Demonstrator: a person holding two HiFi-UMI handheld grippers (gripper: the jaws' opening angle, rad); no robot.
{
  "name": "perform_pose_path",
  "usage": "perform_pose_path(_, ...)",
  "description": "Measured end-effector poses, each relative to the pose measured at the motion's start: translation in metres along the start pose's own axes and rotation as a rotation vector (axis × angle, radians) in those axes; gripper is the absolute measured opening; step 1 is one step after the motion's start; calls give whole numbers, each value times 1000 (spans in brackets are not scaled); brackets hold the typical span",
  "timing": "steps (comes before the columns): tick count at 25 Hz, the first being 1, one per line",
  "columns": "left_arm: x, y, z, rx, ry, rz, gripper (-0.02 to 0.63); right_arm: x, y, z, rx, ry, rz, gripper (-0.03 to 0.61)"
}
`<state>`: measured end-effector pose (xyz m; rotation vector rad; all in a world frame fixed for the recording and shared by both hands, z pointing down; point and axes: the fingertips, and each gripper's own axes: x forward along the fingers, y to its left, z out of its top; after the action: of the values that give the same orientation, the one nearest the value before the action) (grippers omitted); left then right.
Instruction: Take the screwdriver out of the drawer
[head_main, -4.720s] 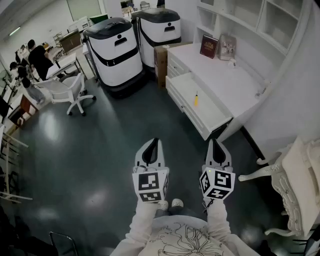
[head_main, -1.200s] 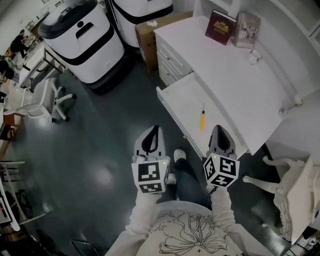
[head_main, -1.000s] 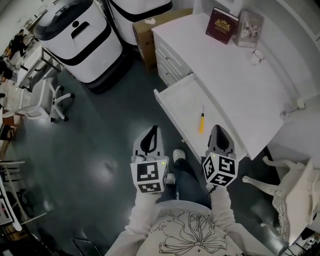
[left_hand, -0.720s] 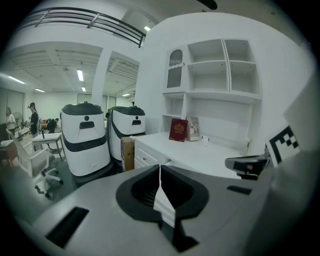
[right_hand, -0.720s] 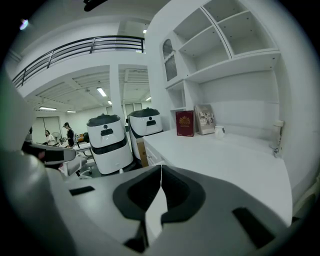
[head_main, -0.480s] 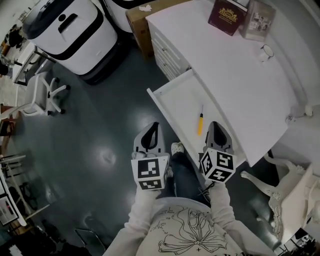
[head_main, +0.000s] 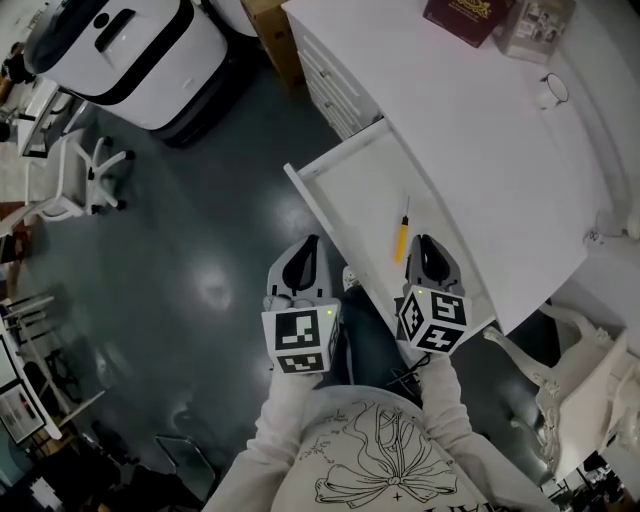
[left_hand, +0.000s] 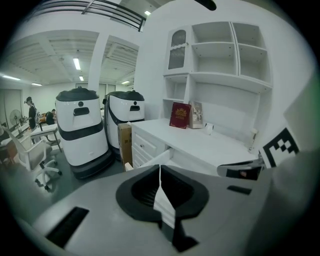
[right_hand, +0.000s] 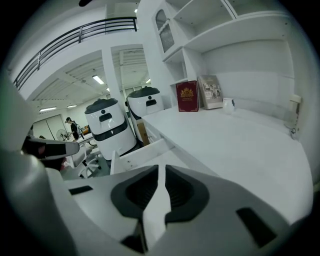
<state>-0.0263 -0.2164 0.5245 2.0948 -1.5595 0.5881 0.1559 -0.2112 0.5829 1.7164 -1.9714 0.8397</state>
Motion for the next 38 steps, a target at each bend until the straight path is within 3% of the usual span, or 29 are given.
perform_pose_path(2,5,0,-4,-10,13,-3,11,6,-1,-6,8,22,7,66)
perform_pose_path(24,47,5,-35,3,117,-87,11,61,-16,-89,32,234,-47,112)
perform_pose_path(38,54,18,-62,-25,171,-76,11,96,-29,-138,58,371,-64,121)
